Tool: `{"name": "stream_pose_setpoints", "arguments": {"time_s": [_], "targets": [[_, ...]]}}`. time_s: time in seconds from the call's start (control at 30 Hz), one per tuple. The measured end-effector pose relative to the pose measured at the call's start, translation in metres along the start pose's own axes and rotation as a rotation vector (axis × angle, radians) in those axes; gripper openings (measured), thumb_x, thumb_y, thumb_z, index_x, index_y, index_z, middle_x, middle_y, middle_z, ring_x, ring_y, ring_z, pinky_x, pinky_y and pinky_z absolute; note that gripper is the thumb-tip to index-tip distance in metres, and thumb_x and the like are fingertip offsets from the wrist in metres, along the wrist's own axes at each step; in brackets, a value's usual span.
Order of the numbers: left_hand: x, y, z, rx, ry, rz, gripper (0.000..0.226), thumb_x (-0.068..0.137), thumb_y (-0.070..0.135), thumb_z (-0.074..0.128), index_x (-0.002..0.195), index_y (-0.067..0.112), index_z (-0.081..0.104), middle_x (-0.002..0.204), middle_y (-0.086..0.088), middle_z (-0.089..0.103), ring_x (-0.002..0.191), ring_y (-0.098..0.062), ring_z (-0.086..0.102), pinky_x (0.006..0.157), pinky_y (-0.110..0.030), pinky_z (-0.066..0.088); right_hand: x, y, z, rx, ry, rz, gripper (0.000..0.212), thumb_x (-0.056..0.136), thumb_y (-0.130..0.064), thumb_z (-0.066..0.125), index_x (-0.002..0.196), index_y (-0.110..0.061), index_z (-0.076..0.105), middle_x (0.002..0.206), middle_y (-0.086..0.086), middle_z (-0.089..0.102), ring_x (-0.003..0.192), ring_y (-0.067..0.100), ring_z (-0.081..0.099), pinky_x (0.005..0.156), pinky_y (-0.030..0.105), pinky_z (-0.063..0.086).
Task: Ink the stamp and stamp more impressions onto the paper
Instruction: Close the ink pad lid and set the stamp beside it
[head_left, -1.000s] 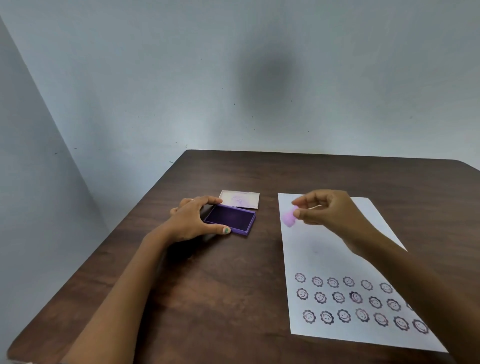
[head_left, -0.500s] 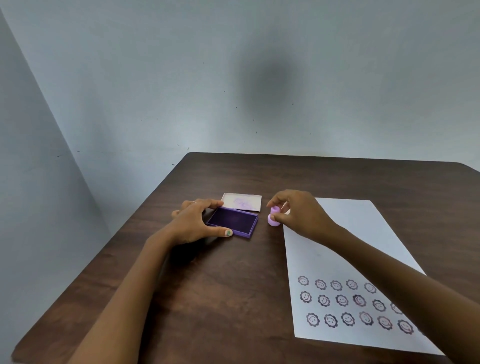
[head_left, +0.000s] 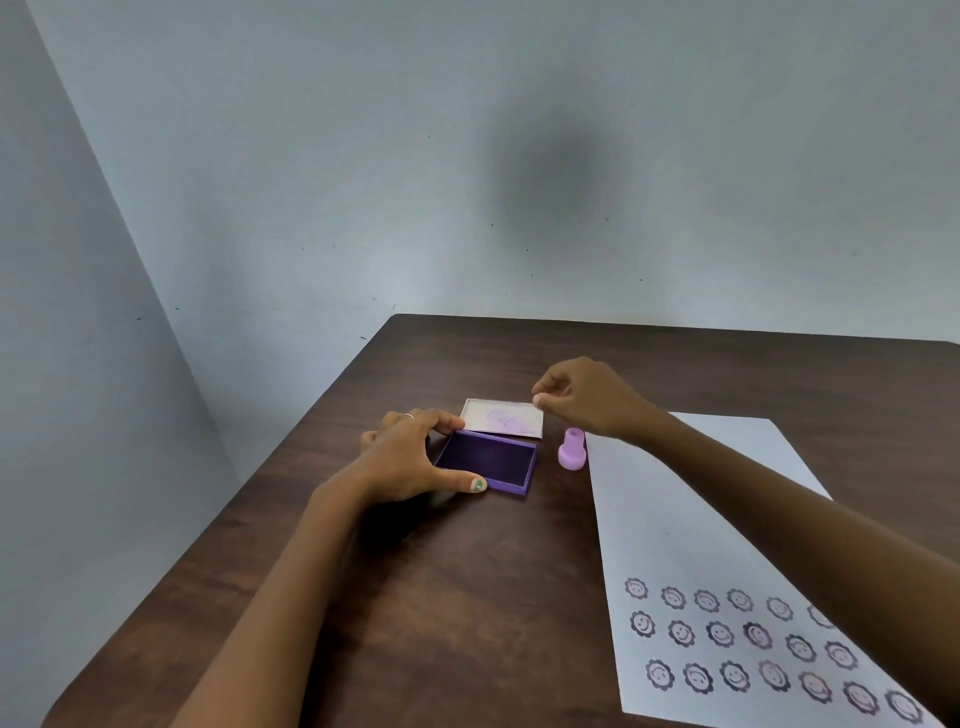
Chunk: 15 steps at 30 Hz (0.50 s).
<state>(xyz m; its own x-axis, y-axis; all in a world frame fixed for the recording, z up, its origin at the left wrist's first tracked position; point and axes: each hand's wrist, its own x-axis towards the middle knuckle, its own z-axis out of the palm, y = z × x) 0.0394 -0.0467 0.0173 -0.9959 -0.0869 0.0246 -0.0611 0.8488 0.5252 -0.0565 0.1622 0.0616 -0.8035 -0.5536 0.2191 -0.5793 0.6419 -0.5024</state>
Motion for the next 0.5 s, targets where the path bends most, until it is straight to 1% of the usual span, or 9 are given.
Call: {"name": "stream_pose_setpoints", "arguments": {"time_s": [0.03, 0.1, 0.2, 0.33, 0.4, 0.5], "targets": [[0.001, 0.000, 0.000, 0.008, 0.000, -0.003, 0.073, 0.061, 0.064, 0.073, 0.124, 0.040, 0.045, 0.123, 0.013, 0.049, 0.124, -0.013, 0.033, 0.096, -0.038, 0.022, 0.008, -0.001, 0.001, -0.018, -0.031, 0.012, 0.021, 0.087, -0.017, 0.059, 0.100, -0.003, 0.068, 0.105, 0.012, 0.070, 0.083, 0.016, 0.059, 0.071, 0.024, 0.043], [0.002, -0.002, 0.001, 0.015, 0.007, -0.003, 0.073, 0.060, 0.066, 0.072, 0.122, 0.041, 0.045, 0.125, 0.012, 0.050, 0.122, -0.013, 0.034, 0.095, -0.037, 0.022, 0.020, -0.002, 0.005, -0.054, -0.095, 0.044, 0.024, 0.087, -0.014, 0.059, 0.106, -0.001, 0.065, 0.113, 0.013, 0.067, 0.094, 0.020, 0.061, 0.078, 0.026, 0.045], [0.003, -0.004, 0.002, 0.011, 0.016, 0.006, 0.076, 0.057, 0.069, 0.071, 0.121, 0.041, 0.042, 0.121, 0.016, 0.051, 0.118, -0.011, 0.034, 0.092, -0.035, 0.021, 0.033, -0.001, 0.012, -0.103, -0.174, 0.080, 0.030, 0.088, -0.010, 0.060, 0.116, 0.000, 0.060, 0.123, 0.015, 0.062, 0.109, 0.025, 0.058, 0.089, 0.028, 0.044], [0.007, 0.001, 0.004, 0.003, 0.025, 0.026, 0.089, 0.050, 0.076, 0.068, 0.126, 0.041, 0.037, 0.112, 0.021, 0.048, 0.112, -0.007, 0.032, 0.089, -0.035, 0.021, 0.040, 0.004, 0.014, -0.158, -0.177, 0.084, 0.031, 0.085, -0.002, 0.059, 0.116, -0.003, 0.061, 0.123, 0.014, 0.062, 0.109, 0.025, 0.058, 0.088, 0.026, 0.043], [0.008, 0.004, 0.004, 0.002, 0.034, 0.035, 0.096, 0.045, 0.079, 0.064, 0.128, 0.042, 0.034, 0.111, 0.022, 0.047, 0.111, -0.007, 0.030, 0.088, -0.035, 0.021, 0.040, 0.005, 0.014, -0.171, -0.176, 0.069, 0.029, 0.084, 0.002, 0.057, 0.112, -0.003, 0.063, 0.120, 0.013, 0.063, 0.107, 0.025, 0.059, 0.085, 0.026, 0.044], [0.007, -0.002, 0.004, -0.002, 0.034, 0.020, 0.098, 0.046, 0.078, 0.064, 0.131, 0.042, 0.032, 0.111, 0.021, 0.046, 0.109, -0.006, 0.027, 0.087, -0.035, 0.020, 0.041, 0.001, 0.020, -0.181, -0.204, 0.050, 0.026, 0.083, 0.005, 0.055, 0.105, -0.004, 0.067, 0.117, 0.014, 0.065, 0.103, 0.026, 0.060, 0.084, 0.030, 0.047]]}}
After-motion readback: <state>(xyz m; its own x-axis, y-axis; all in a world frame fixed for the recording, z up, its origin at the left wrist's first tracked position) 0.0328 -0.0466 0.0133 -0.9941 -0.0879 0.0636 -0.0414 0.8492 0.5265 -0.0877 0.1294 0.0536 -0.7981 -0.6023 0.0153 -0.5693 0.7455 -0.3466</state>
